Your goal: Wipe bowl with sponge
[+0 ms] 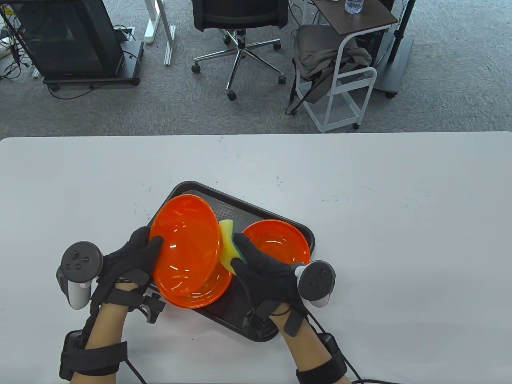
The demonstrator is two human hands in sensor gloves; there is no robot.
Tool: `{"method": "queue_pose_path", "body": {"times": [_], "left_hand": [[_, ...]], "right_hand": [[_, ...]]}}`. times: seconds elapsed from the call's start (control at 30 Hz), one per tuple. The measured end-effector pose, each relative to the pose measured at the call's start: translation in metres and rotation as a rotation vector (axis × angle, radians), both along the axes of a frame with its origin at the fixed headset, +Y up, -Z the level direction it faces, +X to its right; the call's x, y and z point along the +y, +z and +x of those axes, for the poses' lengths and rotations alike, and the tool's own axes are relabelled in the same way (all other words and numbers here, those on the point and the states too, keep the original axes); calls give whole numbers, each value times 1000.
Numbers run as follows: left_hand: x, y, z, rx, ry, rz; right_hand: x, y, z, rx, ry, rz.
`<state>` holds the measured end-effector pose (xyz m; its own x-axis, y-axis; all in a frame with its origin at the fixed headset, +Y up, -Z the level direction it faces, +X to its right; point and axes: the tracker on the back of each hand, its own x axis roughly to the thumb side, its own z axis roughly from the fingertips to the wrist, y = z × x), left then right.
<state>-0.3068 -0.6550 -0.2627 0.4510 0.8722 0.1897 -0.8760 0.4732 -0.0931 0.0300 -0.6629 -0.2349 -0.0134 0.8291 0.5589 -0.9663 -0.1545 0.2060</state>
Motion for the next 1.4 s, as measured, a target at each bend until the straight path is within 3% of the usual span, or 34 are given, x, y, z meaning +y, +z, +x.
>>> {"method": "queue_pose_path", "body": {"times": [0.13, 0.33, 0.47, 0.83, 1.27, 1.4], "left_hand": [[2, 2, 13, -56, -55, 31], [0, 3, 32, -213, 51, -19], [3, 6, 39, -249, 92, -12], [5, 8, 28, -114, 153, 48], [6, 4, -8, 157, 57, 71], [4, 3, -15, 183, 36, 57]], "right_hand": [[-3, -3, 3, 11, -48, -36], [-11, -7, -1, 87, -76, -106], [-15, -7, -9, 150, -59, -140], [-20, 1, -40, 249, 27, -148], [-11, 6, -40, 220, 85, -74], [-9, 6, -36, 204, 54, -59]]}}
